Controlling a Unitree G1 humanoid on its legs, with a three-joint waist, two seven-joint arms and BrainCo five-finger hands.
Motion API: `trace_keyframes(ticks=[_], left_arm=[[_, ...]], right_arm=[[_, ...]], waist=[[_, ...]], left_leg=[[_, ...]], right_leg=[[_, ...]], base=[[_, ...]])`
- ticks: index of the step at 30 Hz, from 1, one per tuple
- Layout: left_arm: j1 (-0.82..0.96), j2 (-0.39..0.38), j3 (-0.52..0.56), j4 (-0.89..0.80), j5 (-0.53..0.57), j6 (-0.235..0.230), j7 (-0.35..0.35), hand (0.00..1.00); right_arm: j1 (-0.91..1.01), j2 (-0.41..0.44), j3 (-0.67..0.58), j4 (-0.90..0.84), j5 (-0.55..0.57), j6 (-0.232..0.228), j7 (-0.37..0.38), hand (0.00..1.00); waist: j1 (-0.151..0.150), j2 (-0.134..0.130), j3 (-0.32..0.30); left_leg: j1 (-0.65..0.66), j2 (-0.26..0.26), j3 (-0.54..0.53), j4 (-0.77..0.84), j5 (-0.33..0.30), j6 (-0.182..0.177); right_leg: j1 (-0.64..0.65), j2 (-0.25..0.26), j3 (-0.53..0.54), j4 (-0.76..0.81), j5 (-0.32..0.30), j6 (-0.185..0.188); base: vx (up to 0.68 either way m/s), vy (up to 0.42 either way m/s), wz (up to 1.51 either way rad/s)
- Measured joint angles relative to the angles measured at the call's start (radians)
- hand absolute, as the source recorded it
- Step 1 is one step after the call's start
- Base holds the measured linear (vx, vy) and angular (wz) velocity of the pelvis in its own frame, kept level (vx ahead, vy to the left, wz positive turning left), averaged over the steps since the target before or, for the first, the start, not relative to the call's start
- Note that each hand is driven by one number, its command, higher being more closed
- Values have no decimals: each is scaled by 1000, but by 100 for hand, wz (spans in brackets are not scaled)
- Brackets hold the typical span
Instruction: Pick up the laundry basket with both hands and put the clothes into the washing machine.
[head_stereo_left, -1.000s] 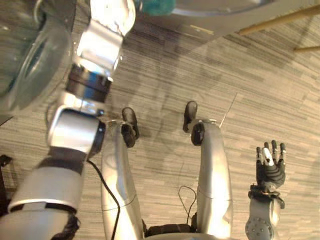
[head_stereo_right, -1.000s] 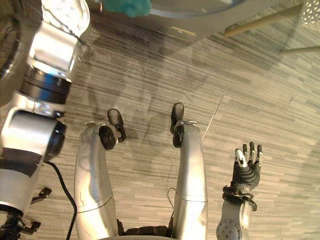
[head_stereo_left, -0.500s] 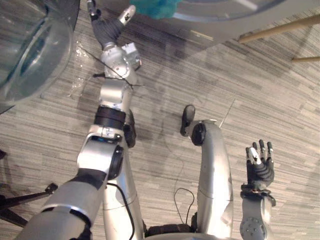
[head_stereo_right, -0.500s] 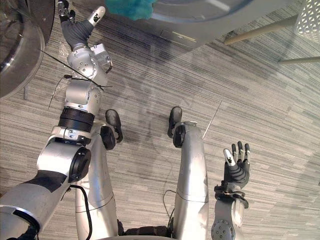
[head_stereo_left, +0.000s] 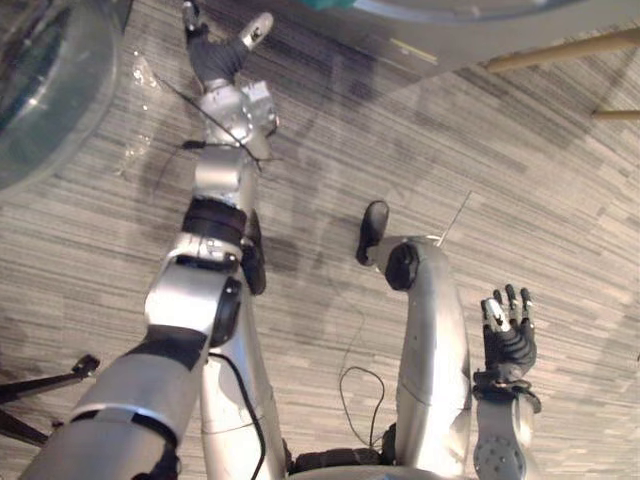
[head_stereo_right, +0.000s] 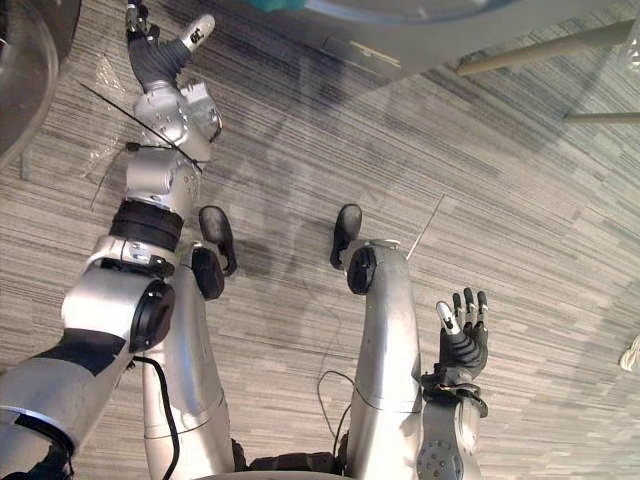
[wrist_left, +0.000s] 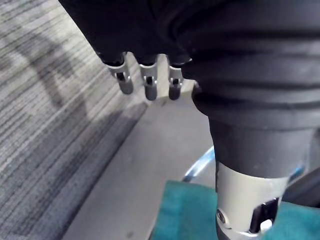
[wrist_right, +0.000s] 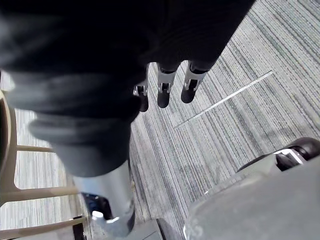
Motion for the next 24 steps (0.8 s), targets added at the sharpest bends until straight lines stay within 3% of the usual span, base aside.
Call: trace_keyframes(ticks=[11, 21, 22, 24], left_arm=[[-196, 25, -154, 26, -79, -5, -22, 0], [-261, 9, -195, 24, -291, -55, -6, 0], [-262, 8, -195, 24, -296, -56, -6, 100], [-262, 4, -196, 24, -305, -58, -6, 100]], right_arm=[[-60, 5, -27, 42, -7, -2, -2, 0], [-122, 21, -92, 66, -21, 0, -19, 0], [-129, 20, -94, 66, -21, 0, -19, 0], [-133, 20, -100, 66, -21, 0, -19, 0]], waist=[[-26, -6, -2], [-26, -12, 0], [-26, -12, 0], [-25, -12, 1]], left_leg=[[-81, 1, -8, 20, -1, 5], [-116, 11, 14, 29, -6, 14], [-116, 11, 16, 30, -8, 17], [-116, 11, 25, 34, -12, 24]], right_leg=[[-64, 0, -9, -1, 3, 5], [-110, 10, 16, -5, 12, 20], [-111, 10, 18, -5, 13, 21], [-114, 9, 26, -4, 15, 26]], base=[[-1, 26, -5], [-3, 25, -5], [4, 45, -3], [-2, 46, -3]])
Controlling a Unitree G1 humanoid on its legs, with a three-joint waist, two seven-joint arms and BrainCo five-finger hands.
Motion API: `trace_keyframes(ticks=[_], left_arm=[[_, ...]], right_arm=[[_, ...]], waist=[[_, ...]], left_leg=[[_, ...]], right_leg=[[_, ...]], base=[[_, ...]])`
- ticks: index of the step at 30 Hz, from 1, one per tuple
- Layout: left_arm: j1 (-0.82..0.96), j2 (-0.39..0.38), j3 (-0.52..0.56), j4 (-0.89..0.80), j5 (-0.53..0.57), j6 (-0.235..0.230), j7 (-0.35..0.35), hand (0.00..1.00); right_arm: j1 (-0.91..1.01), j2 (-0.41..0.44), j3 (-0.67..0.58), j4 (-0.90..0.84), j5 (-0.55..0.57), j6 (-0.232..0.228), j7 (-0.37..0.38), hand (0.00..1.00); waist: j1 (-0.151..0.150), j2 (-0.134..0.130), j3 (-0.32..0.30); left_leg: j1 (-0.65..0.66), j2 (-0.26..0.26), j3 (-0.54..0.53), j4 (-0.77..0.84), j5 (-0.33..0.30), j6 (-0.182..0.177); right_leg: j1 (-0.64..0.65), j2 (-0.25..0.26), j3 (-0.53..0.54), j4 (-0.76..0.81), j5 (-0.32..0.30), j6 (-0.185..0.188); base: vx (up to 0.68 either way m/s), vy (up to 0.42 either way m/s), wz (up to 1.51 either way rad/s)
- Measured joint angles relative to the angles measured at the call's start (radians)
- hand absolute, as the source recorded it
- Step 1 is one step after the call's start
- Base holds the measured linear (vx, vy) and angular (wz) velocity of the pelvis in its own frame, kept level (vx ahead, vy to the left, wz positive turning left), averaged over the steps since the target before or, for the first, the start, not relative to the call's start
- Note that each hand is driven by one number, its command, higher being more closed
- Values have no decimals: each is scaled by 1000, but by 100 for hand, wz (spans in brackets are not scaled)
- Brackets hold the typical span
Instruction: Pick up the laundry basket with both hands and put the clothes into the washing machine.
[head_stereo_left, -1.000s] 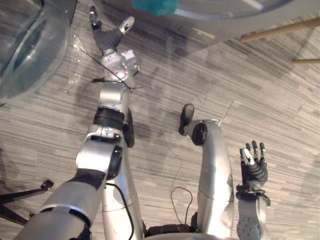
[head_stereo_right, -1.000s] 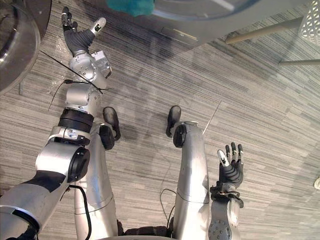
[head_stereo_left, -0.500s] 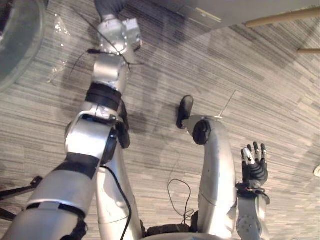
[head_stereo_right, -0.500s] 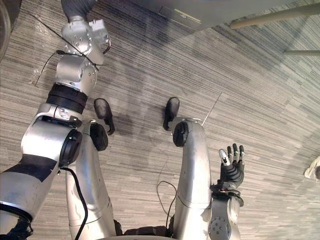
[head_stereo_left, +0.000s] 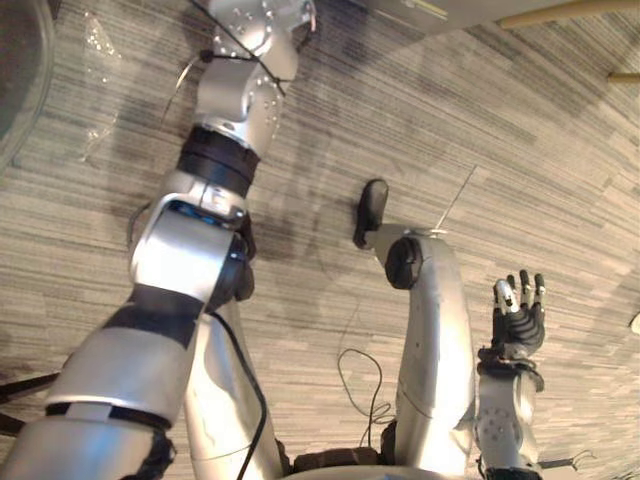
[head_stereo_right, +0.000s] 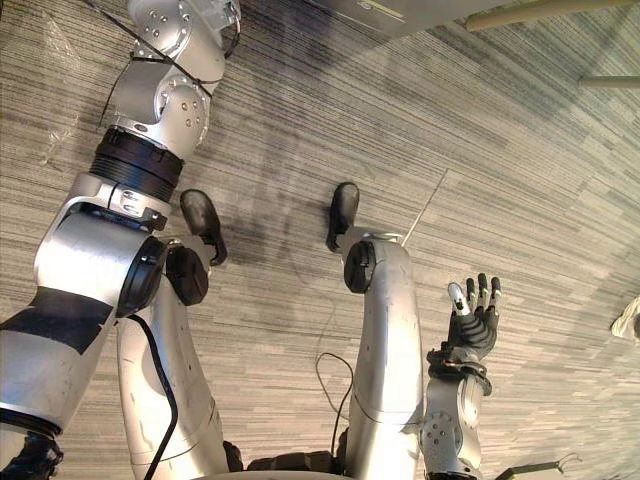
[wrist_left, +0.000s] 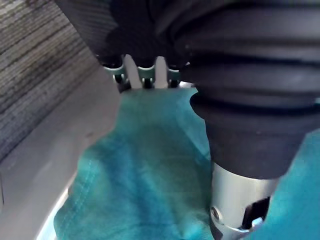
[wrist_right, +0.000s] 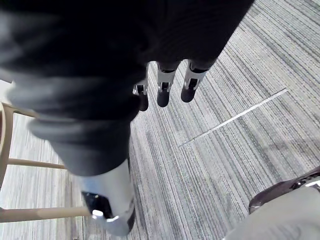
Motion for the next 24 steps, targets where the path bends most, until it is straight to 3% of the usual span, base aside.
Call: trace_keyframes(ticks=[9, 20, 24], left_arm=[[-56, 12, -30, -8, -59, -34, -25, 100], [-65, 45, -35, 0, -65, -23, -44, 100], [-61, 86, -35, 1, -64, 4, -74, 100]], right_arm=[[0, -3, -24, 23, 2, 4, 1, 0], [0, -22, -24, 37, 0, 6, 5, 0], [1, -22, -24, 39, -6, 7, 9, 0]], waist=[[1, -2, 1], [1, -1, 3], [-1, 3, 6]], left_leg=[[-35, -2, 19, 22, -6, 12], [-36, -4, 27, 38, -8, 15], [-35, -5, 26, 44, -5, 18]], right_leg=[[-33, -3, 21, 5, 10, 18], [-45, -7, 34, 33, 7, 24], [-44, -7, 37, 46, 7, 24]], base=[[-10, 34, -4], [-1, 3, 1], [-7, 9, 3]])
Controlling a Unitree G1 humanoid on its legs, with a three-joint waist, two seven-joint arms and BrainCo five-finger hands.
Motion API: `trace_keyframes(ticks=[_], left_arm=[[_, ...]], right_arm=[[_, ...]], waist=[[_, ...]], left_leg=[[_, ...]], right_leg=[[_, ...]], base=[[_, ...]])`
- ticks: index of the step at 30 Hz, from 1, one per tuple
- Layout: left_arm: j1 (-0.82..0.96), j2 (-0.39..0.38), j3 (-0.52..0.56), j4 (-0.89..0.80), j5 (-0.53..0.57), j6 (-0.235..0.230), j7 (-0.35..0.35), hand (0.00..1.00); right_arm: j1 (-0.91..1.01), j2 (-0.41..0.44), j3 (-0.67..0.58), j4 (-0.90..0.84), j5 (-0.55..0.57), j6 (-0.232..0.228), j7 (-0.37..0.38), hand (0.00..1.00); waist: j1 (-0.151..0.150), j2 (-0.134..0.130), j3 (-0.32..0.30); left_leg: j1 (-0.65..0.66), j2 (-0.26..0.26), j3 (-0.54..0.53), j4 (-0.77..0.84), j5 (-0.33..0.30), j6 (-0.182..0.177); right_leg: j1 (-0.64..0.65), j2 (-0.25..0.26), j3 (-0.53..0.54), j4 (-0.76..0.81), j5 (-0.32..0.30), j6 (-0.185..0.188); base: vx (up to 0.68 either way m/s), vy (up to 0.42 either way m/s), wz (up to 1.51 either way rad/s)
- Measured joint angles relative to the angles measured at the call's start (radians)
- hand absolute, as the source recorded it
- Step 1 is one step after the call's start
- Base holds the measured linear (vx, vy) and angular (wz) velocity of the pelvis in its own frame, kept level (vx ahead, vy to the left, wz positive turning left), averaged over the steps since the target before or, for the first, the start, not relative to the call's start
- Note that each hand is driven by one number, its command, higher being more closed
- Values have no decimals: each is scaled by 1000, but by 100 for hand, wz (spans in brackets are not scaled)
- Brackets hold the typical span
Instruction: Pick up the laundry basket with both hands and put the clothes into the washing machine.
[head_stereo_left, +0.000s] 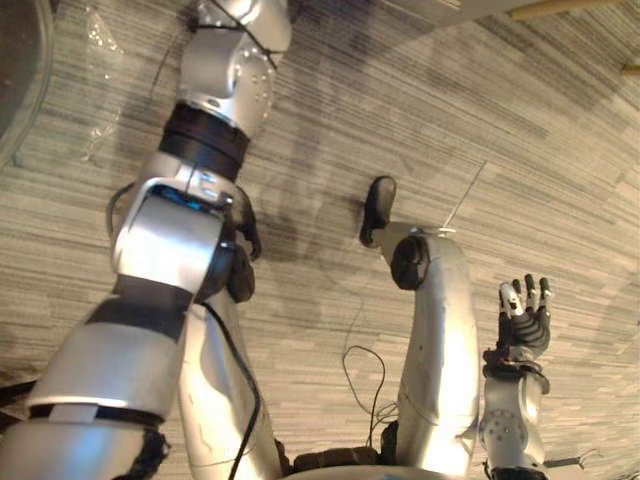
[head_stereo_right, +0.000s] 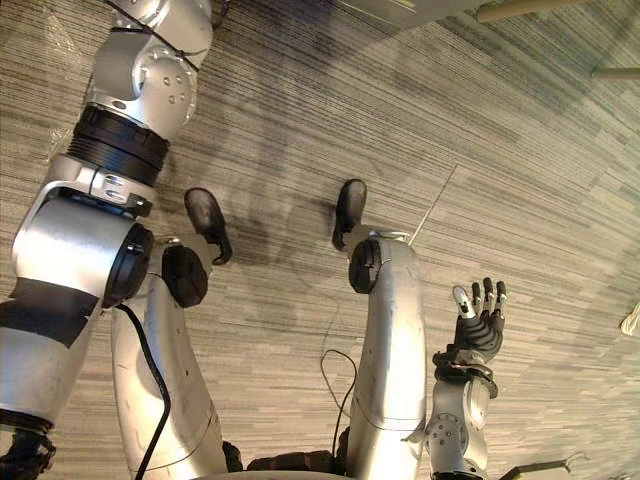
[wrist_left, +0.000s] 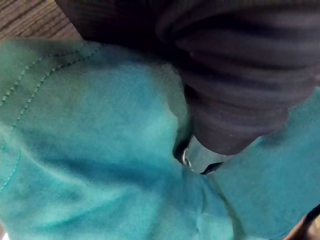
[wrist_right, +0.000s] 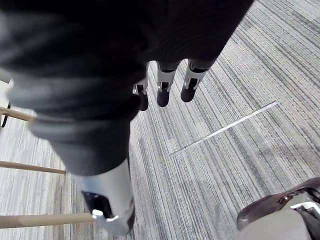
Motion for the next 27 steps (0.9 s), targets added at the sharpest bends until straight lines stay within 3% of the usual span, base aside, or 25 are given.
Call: trace_keyframes(ticks=[5, 12, 17, 21, 27], left_arm=[[61, 63, 5, -110, 22, -13, -16, 100], [109, 197, 8, -369, 48, -86, 5, 100], [145, 266, 7, -521, 47, -141, 8, 100], [121, 267, -26, -518, 48, -147, 30, 100], [-94, 200, -163, -319, 53, -153, 61, 100]], right_arm=[[1, -3, -2, 0, -10, 1, 4, 0], [3, -39, -1, -6, -22, 3, -2, 0], [4, -51, 0, -26, -32, 4, -4, 0], [3, -63, 0, -23, -32, 3, -6, 0], [3, -75, 7, -8, -33, 3, -5, 0]], waist=[[14, 8, 5], [59, 34, 8], [62, 59, 12], [62, 65, 12], [62, 66, 12]], left_leg=[[26, -9, -2, 1, 8, -9], [72, -26, -5, -48, 37, -36], [91, -35, -2, -55, 47, -30], [113, -36, 13, -73, 48, -32], [116, -28, 24, -100, 63, -29]], right_leg=[[12, -6, 6, 34, -13, -8], [45, -28, -4, 34, -26, -24], [60, -37, -4, 37, -28, -27], [70, -38, 9, 29, -28, -25], [73, -32, 3, -8, -5, -31]], base=[[6, -9, 15], [-6, -19, 23], [11, 5, 7], [6, 15, 4], [5, 12, -6]])
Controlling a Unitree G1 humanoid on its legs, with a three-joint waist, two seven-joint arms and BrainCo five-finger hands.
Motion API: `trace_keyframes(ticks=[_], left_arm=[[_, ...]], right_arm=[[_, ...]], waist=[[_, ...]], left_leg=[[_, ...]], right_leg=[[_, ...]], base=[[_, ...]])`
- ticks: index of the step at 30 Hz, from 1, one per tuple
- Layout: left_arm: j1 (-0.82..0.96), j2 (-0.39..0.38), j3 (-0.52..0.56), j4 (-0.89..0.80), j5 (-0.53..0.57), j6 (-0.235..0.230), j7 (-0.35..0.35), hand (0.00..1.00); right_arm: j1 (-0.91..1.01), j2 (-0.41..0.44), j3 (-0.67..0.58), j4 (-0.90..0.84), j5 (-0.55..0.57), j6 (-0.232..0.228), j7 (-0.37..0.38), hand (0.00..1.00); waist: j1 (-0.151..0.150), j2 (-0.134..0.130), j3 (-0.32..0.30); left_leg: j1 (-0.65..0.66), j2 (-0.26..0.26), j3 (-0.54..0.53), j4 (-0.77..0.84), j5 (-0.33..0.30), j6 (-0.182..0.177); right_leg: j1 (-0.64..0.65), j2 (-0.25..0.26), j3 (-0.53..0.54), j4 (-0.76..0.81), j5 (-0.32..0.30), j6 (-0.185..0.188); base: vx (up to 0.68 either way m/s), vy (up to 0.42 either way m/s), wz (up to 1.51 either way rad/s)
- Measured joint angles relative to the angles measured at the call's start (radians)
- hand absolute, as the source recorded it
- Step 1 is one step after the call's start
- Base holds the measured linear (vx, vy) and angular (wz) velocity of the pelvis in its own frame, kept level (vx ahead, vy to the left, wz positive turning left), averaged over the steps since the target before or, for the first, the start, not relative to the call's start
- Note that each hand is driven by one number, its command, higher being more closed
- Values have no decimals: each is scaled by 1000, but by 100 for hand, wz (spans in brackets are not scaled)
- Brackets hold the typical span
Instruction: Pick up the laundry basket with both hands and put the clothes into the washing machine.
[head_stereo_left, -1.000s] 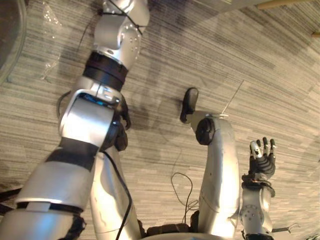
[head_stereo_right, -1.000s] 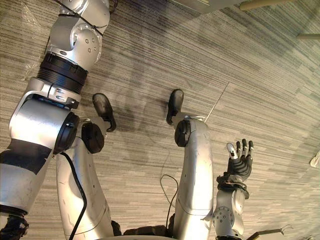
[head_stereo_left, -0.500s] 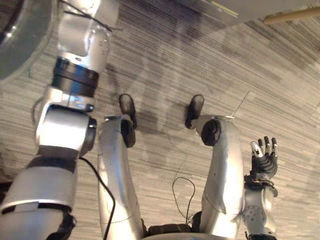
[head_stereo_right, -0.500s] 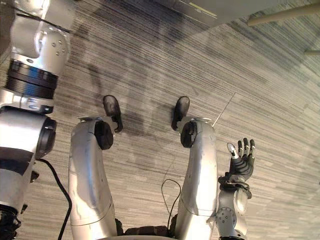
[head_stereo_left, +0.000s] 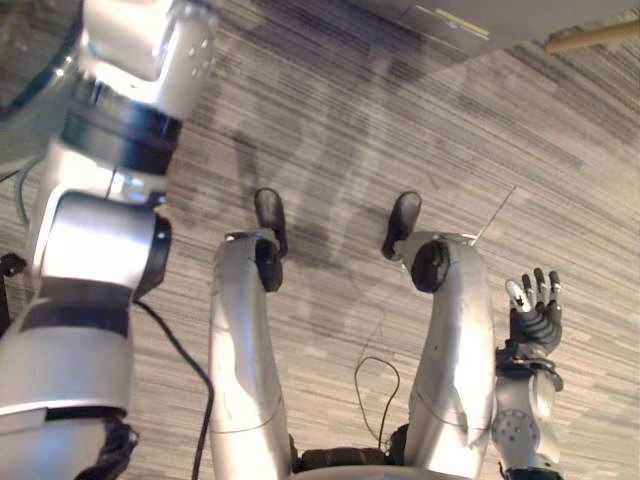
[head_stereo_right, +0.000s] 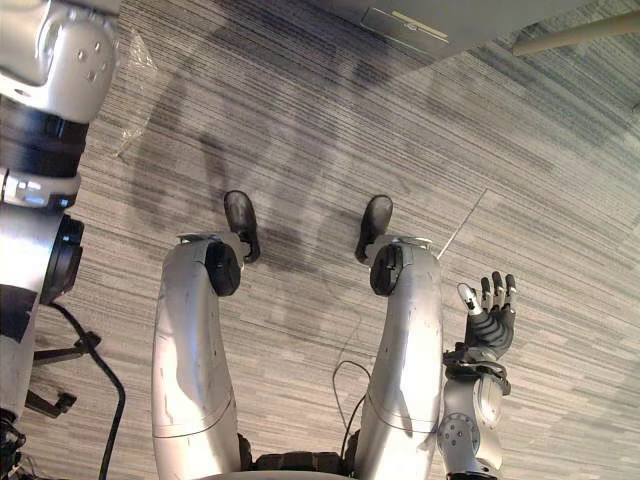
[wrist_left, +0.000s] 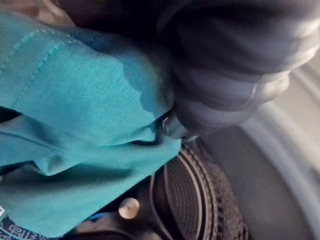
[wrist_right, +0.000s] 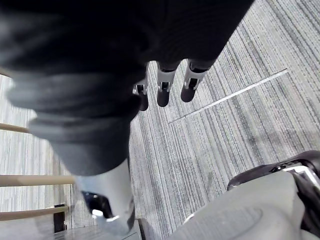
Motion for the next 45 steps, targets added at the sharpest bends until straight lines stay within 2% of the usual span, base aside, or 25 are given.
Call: trace_keyframes(ticks=[4, 8, 9, 11, 13, 15, 16, 19, 23, 24, 29, 39, 41, 43, 45], left_arm=[[-33, -14, -35, 87, 90, 14, 57, 100], [-98, 8, -66, 188, 197, 88, 84, 100], [-119, 32, -74, 201, 228, 113, 75, 100], [-183, 76, -74, 202, 281, 134, 71, 100], [-210, 101, -93, 206, 315, 173, 79, 100], [-236, 98, -137, 200, 380, 173, 72, 100], [-279, 97, -152, 200, 397, 182, 72, 100], [-281, 101, -153, 205, 399, 191, 80, 100], [-282, 102, -178, 205, 422, 205, 81, 100], [-282, 102, -188, 205, 433, 208, 82, 0], [-283, 99, -192, 205, 477, 213, 95, 0], [-280, 96, -220, 205, 675, 241, 99, 0], [-264, 73, -197, 204, 688, 242, 99, 0], [-207, -4, -145, 199, 698, 241, 125, 0], [-166, -68, -147, 198, 717, 241, 144, 0]], right_arm=[[0, 0, -1, 22, -7, -4, 0, 0], [1, 3, -1, 27, -9, -10, 2, 0], [7, 2, 0, 7, -17, -10, 2, 0], [9, -6, -24, -47, -52, -7, 29, 0], [0, -49, -68, -101, -49, -12, 52, 0], [1, -54, -84, -130, -24, -38, 67, 0], [1, -50, -86, -149, -6, -51, 68, 0], [3, -28, -83, -138, 10, -44, 89, 0], [17, -18, -79, -142, 48, -39, 114, 0], [19, -19, -76, -146, 62, -38, 117, 0], [53, -20, -54, -163, 72, -26, 133, 0], [72, -23, -39, -166, 72, -25, 132, 0], [72, -23, -34, -165, 72, -25, 129, 0], [72, -35, -1, -157, 72, -25, 123, 0], [68, -46, 8, -157, 72, -27, 111, 0]], waist=[[4, 0, 0], [4, 0, 0], [-4, -1, 0], [-32, -1, 0], [-46, -1, 1], [-75, -1, 1], [-87, -1, 1], [-90, 0, 1], [-90, 0, 2], [-88, 0, 2], [-88, 0, 2], [-79, 0, 2], [-77, 0, 2], [-80, 0, 2], [-79, 1, 2]], left_leg=[[9, 19, 6, -2, 3, 6], [18, 55, 44, -28, 9, 20], [22, 67, 62, -30, 7, 24], [30, 97, 101, -33, -2, 43], [46, 140, 135, -19, -26, 84], [53, 156, 154, 9, -44, 111], [60, 172, 177, 23, -61, 128], [77, 190, 221, 41, -88, 149], [85, 192, 247, 51, -102, 163], [87, 192, 254, 54, -106, 167], [88, 192, 265, 54, -114, 173], [89, 184, 269, 60, -121, 186], [89, 181, 261, 64, -122, 188], [90, 164, 233, 64, -122, 187], [96, 150, 224, 57, -119, 184]], right_leg=[[15, 16, -1, -30, 23, 4], [18, 53, 32, -110, 79, 24], [18, 67, 39, -130, 97, 30], [20, 91, 70, -179, 134, 50], [41, 123, 88, -252, 192, 76], [50, 138, 106, -258, 209, 83], [50, 155, 130, -270, 221, 101], [49, 176, 175, -283, 235, 125], [50, 178, 200, -288, 241, 138], [51, 178, 206, -289, 242, 140], [56, 178, 217, -307, 248, 151], [59, 168, 220, -300, 238, 164], [65, 165, 214, -291, 234, 169], [81, 148, 192, -281, 221, 168], [94, 130, 177, -275, 211, 165]], base=[[3, 39, -19], [-35, 51, -33], [-56, 71, -54], [-59, 102, -74], [-59, 150, -102], [-43, 126, -62], [-28, 82, -47], [-28, 62, -40], [-40, 36, -9], [-43, 29, -4], [-39, 31, -6], [-22, 13, 2], [-33, 14, 7], [-38, 15, 22], [-41, 16, 36]])
